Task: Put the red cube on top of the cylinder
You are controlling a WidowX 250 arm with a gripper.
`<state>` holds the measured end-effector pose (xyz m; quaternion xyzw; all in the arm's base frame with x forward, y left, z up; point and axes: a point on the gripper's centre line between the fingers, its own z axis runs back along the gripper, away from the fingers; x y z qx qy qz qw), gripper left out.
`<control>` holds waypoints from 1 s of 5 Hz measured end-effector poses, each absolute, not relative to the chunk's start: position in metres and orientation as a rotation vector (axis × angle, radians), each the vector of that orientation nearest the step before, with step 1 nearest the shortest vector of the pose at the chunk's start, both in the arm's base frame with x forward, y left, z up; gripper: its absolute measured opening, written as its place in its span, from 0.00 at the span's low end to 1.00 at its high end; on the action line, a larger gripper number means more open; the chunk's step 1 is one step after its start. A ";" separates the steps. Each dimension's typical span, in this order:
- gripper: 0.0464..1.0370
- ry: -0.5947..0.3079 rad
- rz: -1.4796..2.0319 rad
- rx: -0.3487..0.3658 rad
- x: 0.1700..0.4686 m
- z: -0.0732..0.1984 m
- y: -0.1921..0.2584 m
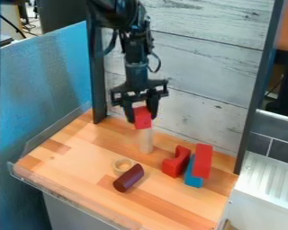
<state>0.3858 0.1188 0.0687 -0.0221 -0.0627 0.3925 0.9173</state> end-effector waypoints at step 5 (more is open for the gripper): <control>0.54 -0.151 0.857 0.051 0.433 0.072 0.132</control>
